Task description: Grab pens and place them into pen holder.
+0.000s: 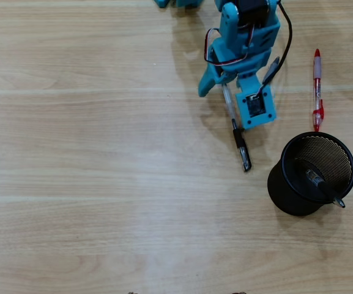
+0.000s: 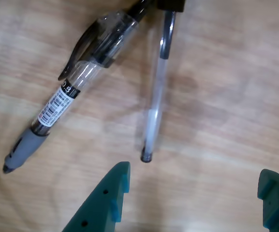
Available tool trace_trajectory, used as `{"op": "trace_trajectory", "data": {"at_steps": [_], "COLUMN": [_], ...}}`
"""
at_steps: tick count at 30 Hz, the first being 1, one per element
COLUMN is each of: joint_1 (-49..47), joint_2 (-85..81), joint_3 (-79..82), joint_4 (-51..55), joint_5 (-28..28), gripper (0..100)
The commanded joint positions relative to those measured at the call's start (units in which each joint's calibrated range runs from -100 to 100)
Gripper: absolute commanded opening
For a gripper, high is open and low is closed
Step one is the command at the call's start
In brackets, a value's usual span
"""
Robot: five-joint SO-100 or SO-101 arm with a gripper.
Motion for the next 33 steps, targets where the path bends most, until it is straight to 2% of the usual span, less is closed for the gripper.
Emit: {"op": "trace_trajectory", "data": {"at_steps": [1, 6, 12, 19, 26, 29, 33], "joint_1": [-0.7, -0.7, -0.7, -0.6, -1.3, -0.6, 0.8], "joint_2": [0.3, 1.2, 3.1, 5.4, 7.8, 7.8, 7.0], "joint_3": [3.2, 8.2, 8.1, 6.3, 5.7, 5.9, 6.3], "joint_4": [-4.6, -11.2, -11.8, -13.3, -18.5, -18.1, -17.8], "joint_5": [-0.1, -0.1, -0.1, -0.1, -0.1, -0.1, -0.1], "gripper": [29, 29, 29, 15, 11, 1, 2]}}
